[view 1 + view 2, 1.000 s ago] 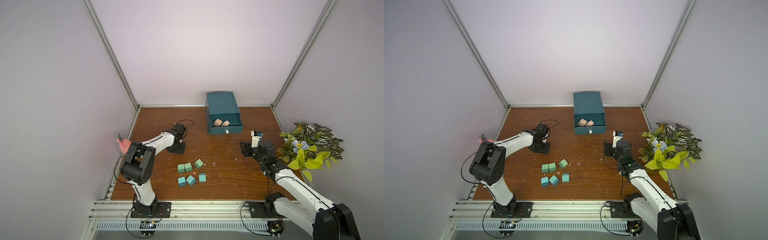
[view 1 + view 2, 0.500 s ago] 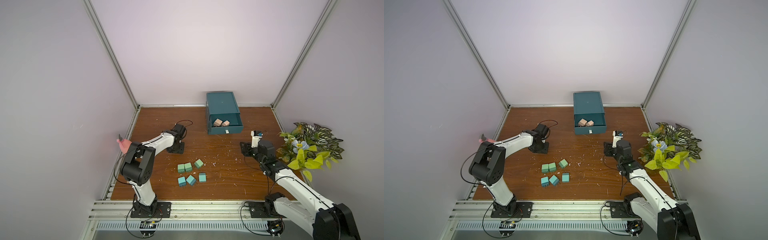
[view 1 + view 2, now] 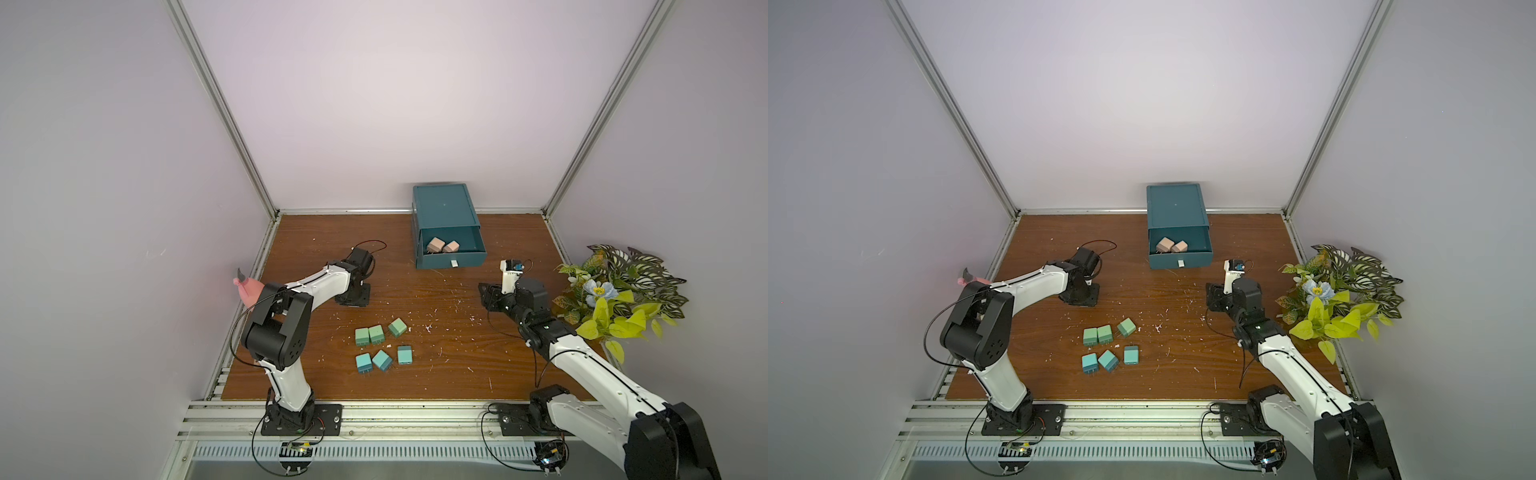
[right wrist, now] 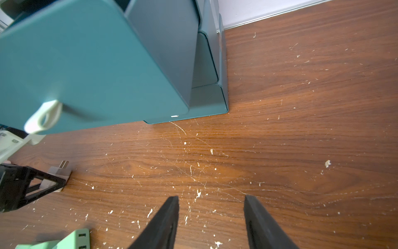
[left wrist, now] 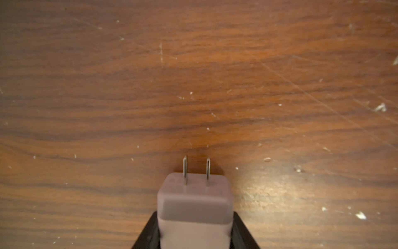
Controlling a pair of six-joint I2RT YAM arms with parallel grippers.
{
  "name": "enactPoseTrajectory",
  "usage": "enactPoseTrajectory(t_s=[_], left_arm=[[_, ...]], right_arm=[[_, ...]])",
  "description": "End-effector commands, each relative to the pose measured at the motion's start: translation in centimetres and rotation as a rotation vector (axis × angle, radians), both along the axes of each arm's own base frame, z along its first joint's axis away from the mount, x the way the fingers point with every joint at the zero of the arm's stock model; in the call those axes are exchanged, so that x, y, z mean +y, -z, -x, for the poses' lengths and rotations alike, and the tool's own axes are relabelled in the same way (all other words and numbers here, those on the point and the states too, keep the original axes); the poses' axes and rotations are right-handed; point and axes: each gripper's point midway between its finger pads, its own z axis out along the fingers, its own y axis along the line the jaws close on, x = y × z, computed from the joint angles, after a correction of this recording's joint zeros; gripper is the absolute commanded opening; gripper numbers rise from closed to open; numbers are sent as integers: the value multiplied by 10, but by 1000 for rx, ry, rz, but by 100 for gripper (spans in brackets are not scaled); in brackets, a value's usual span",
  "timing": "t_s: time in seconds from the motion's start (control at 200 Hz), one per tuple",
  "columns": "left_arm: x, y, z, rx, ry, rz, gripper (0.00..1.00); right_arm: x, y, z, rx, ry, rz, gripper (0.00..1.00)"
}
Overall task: Place the plugs into the drawer by color
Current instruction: Pick up the plug from the center of the board.
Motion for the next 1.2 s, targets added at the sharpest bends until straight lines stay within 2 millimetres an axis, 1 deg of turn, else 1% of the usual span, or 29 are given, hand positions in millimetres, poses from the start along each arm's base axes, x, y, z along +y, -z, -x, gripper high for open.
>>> enactPoseTrajectory(t_s=[0.0,0.105,0.2,0.3,0.38,0.51,0.661,0.786,0.801,0.811,0.826,0.921,1.051,1.166,1.196], left_arm=[[-1,-3,-2,-11,0,-10,38],[-1,-7,-3,-21,0,-8,31],[-3,-15,-5,-42,3,-3,24],[-8,-28,-8,-68,13,5,17],[-16,-42,-11,-86,31,17,10],[-38,-72,-18,-124,87,71,1],[-61,-115,-28,-190,132,144,1],[-79,-158,-39,-268,158,212,1],[-81,-159,-39,-270,164,217,1],[-84,-170,-43,-294,166,231,1],[-88,-177,-45,-309,173,241,1],[-113,-206,-51,-371,229,276,0],[-154,-233,-58,-420,321,294,0],[-188,-250,-67,-450,384,310,0],[-197,-257,-70,-464,396,323,0]], right_arm=[[4,-28,-11,-70,-1,-31,55],[4,-28,-11,-70,-1,-31,55],[4,-27,-11,-67,0,-32,55],[5,-26,-12,-67,0,-31,55],[4,-27,-12,-71,4,-28,55],[2,-27,-13,-76,11,-20,55],[2,-28,-16,-80,17,-17,55],[1,-28,-17,-84,21,-14,55],[1,-28,-17,-84,23,-13,55],[1,-28,-18,-83,22,-12,55],[1,-27,-18,-83,23,-11,55],[0,-27,-19,-85,30,-4,55],[-2,-26,-19,-88,35,-1,55],[-1,-26,-20,-91,33,0,55],[-1,-25,-20,-87,33,0,55]])
